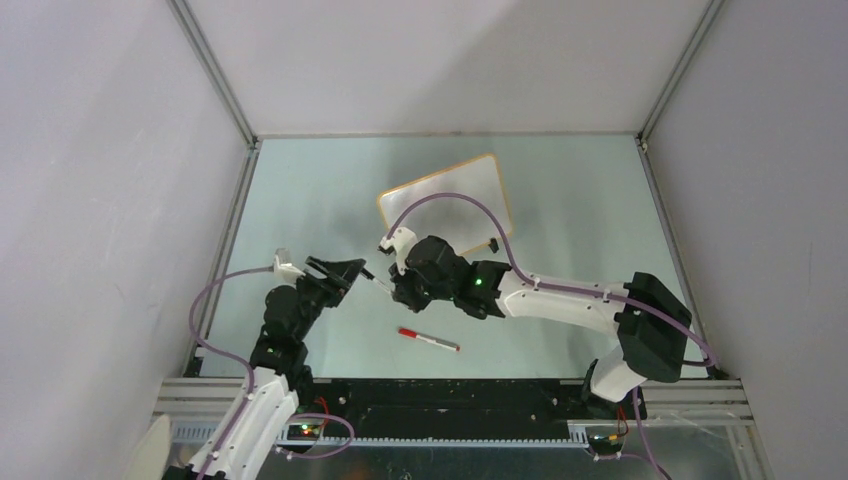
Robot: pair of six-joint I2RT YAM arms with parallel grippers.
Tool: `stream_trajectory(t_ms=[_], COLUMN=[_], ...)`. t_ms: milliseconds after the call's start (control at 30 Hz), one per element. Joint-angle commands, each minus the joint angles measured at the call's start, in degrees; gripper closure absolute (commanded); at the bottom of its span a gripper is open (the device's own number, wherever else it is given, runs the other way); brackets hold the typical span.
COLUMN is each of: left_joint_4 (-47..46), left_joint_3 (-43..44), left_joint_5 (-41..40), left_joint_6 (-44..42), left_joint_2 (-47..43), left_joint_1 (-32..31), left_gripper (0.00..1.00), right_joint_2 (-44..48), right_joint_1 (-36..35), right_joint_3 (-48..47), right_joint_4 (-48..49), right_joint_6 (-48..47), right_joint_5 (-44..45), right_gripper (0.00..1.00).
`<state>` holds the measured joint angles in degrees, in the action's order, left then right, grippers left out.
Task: Write a sentence on the whiteboard
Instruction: Pass from the right arm to the left
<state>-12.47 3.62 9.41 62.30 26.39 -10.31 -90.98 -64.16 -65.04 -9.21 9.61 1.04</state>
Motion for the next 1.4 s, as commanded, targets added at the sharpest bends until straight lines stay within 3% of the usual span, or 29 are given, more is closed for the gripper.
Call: stream_trajectory(t_ms=[0, 200, 300, 700, 900, 1067, 1100, 1167, 1233, 1333, 1367], left_joint_4=[-4.42, -2.01, 0.47, 5.83, 5.23, 5.24, 5.19, 5.06, 4.88, 4.55, 4.38], left_joint_3=[2.99, 2.92, 2.96, 3.45, 3.24, 2.64, 2.54, 2.18, 1.95, 1.92, 1.72], left_joint_5=[6.71, 7.53, 7.23, 6.55, 6.29, 6.00, 5.85, 5.65, 5.69, 5.73, 5.72], left_joint_6=[6.40, 7.68, 8.04, 8.40, 8.75, 9.26, 9.46, 9.76, 9.92, 10.91, 11.48], left_joint_2=[0.68, -3.35, -6.25, -8.03, -7.12, -7.88, -8.21, -8.51, -8.62, -8.79, -8.94], left_joint_1=[0.27, 0.20, 0.18, -1.21, -2.64, -3.52, -3.76, -3.96, -4.05, -4.08, -4.08], left_gripper=[0.31, 0.43, 0.58, 0.56, 0.62, 0.77, 0.88, 0.99, 1.00, 1.00, 1.00], right_joint_2=[2.71, 2.95, 3.08, 2.51, 1.76, 0.96, 0.78, 0.83, 1.10, 2.45, 3.12], right_joint_1=[-0.05, -0.16, -0.06, 0.18, 0.64, 1.19, 1.21, 1.26, 1.25, 1.66, 1.78], right_joint_3=[0.31, 0.29, 0.29, -0.29, -0.84, -1.84, -1.93, -1.95, -1.94, -1.78, -0.97], right_joint_4=[0.48, 0.49, 0.69, 1.72, 1.32, -0.08, -0.12, -0.09, -0.25, -0.62, -0.23], right_joint_6=[2.05, 2.66, 2.85, 3.35, 3.46, 4.35, 4.39, 4.41, 4.73, 7.02, 7.58], right_joint_5=[-3.38, -4.57, -4.68, -5.14, -5.12, -4.21, -4.29, -4.61, -4.38, -3.42, -2.84], right_gripper=[1.00, 1.00, 1.00, 1.00, 1.00, 1.00, 1.00, 1.00, 0.94, 0.42, 0.36])
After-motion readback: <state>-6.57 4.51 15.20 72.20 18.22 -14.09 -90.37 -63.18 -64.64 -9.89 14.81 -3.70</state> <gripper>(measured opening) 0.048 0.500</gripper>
